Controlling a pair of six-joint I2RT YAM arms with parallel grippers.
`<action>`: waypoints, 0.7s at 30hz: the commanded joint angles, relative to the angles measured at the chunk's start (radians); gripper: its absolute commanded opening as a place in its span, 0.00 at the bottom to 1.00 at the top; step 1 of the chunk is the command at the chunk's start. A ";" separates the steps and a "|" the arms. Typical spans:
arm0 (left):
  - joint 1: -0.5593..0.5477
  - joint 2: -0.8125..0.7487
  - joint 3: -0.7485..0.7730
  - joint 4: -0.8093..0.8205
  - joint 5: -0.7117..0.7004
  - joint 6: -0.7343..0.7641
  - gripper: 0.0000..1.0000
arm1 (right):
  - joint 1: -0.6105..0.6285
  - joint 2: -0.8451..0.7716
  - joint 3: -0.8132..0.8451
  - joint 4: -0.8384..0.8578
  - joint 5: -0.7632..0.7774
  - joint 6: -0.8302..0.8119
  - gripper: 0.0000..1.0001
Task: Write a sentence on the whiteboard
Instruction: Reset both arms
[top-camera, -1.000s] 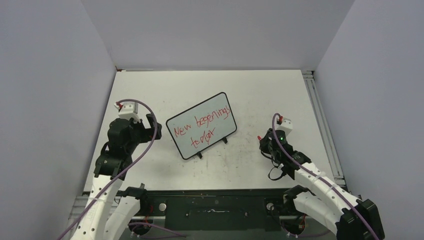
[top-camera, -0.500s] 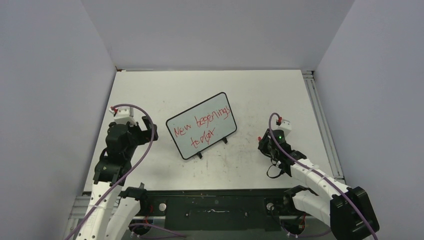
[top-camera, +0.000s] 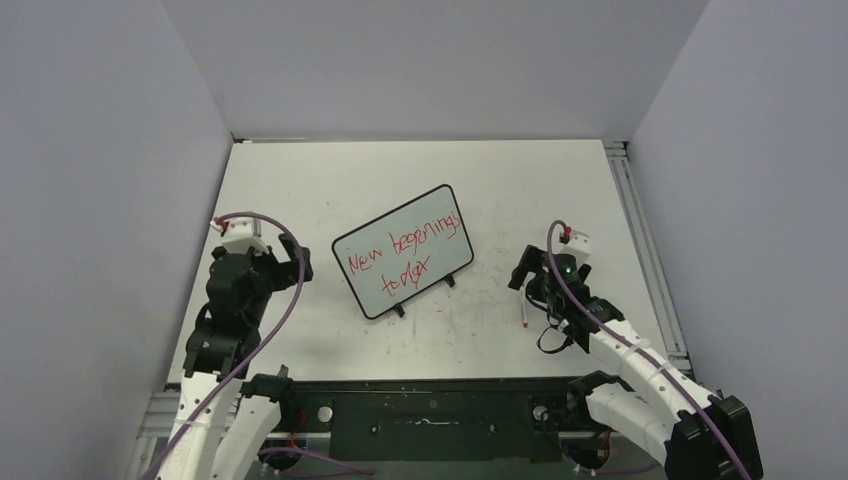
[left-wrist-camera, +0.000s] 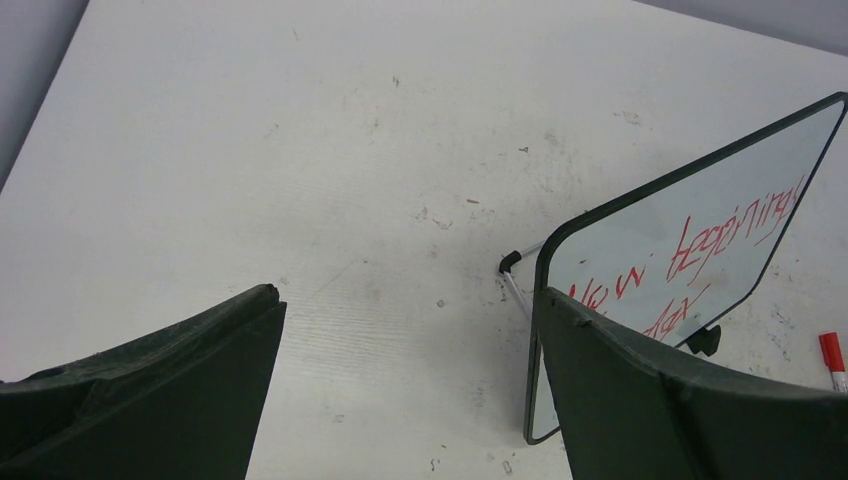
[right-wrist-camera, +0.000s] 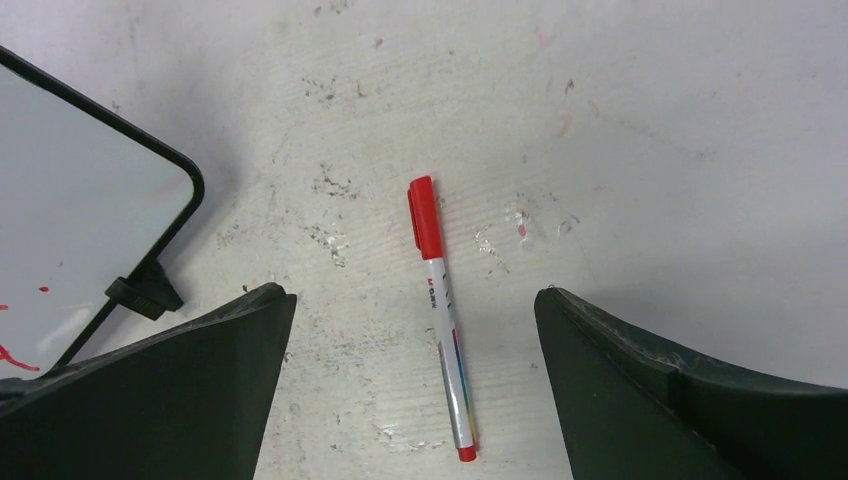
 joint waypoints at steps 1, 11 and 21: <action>0.005 -0.036 0.014 0.065 -0.030 -0.012 0.96 | -0.005 -0.068 0.121 -0.082 0.081 -0.064 0.99; 0.004 -0.169 0.008 0.085 -0.100 -0.018 0.96 | 0.045 -0.312 0.241 -0.078 0.186 -0.297 0.94; 0.005 -0.214 0.000 0.090 -0.108 -0.001 0.96 | 0.064 -0.409 0.222 -0.034 0.195 -0.331 0.94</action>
